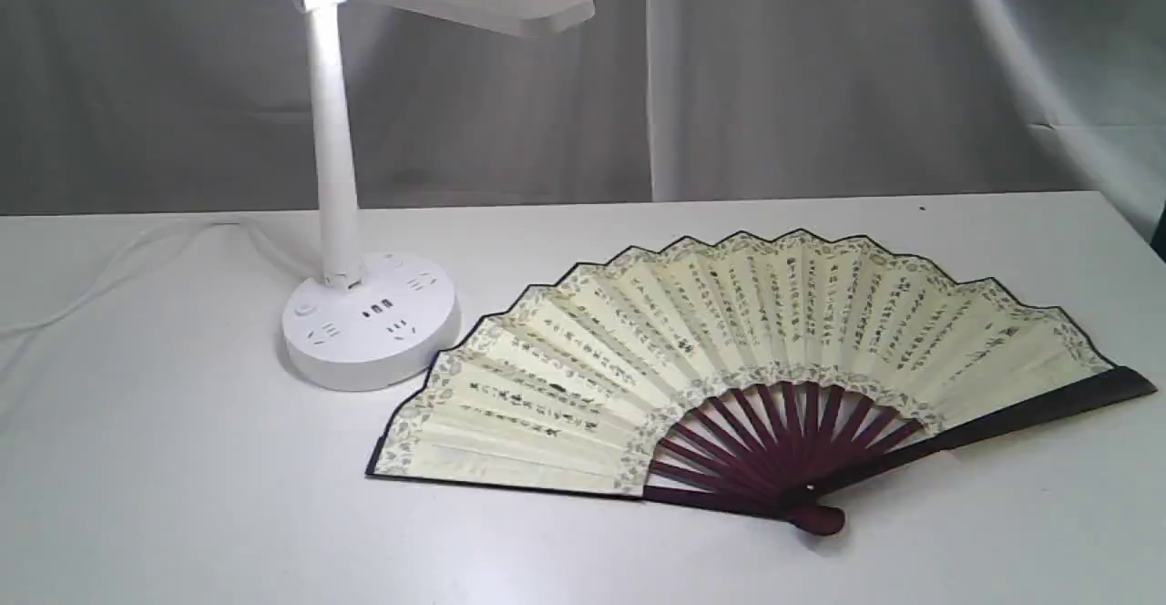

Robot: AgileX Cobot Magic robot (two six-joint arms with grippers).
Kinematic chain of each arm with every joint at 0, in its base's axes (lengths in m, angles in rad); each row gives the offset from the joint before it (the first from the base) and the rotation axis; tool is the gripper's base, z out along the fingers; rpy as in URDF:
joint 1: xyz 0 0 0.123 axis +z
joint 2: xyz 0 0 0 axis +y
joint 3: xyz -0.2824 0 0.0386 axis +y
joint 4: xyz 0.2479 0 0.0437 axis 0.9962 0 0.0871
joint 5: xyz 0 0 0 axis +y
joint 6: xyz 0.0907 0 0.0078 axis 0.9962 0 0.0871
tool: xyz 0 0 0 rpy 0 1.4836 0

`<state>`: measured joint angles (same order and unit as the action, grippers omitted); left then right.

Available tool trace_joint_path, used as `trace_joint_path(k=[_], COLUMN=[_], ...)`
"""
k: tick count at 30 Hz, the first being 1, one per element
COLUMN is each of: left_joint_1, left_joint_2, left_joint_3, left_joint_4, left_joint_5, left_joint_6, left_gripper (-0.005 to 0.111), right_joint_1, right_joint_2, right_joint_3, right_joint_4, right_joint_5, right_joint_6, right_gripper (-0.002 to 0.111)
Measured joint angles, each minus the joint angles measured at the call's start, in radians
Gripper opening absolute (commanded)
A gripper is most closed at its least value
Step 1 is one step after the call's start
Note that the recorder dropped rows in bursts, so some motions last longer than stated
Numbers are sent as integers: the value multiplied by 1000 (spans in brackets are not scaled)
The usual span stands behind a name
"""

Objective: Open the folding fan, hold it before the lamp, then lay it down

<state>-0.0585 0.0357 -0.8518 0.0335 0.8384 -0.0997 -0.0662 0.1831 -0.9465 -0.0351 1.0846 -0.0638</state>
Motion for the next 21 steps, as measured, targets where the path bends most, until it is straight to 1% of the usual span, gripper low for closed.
trace_joint_path(k=[3,9,15,21], left_joint_1=[0,0,0,0], left_joint_2=[-32,-36,-36,-36], left_joint_3=[0,-4,-4,-4], left_joint_4=[0,0,0,0], left_joint_5=[14,89,96,91], left_joint_6=[0,0,0,0], left_gripper=[0,0,0,0], right_joint_1=[0,0,0,23], right_joint_2=[-21,-98,-179,-180], right_joint_3=[1,53,120,181], right_joint_4=[0,0,0,0], right_joint_5=[15,41,44,38], right_joint_6=[0,-4,-7,-24], right_gripper=[0,0,0,0])
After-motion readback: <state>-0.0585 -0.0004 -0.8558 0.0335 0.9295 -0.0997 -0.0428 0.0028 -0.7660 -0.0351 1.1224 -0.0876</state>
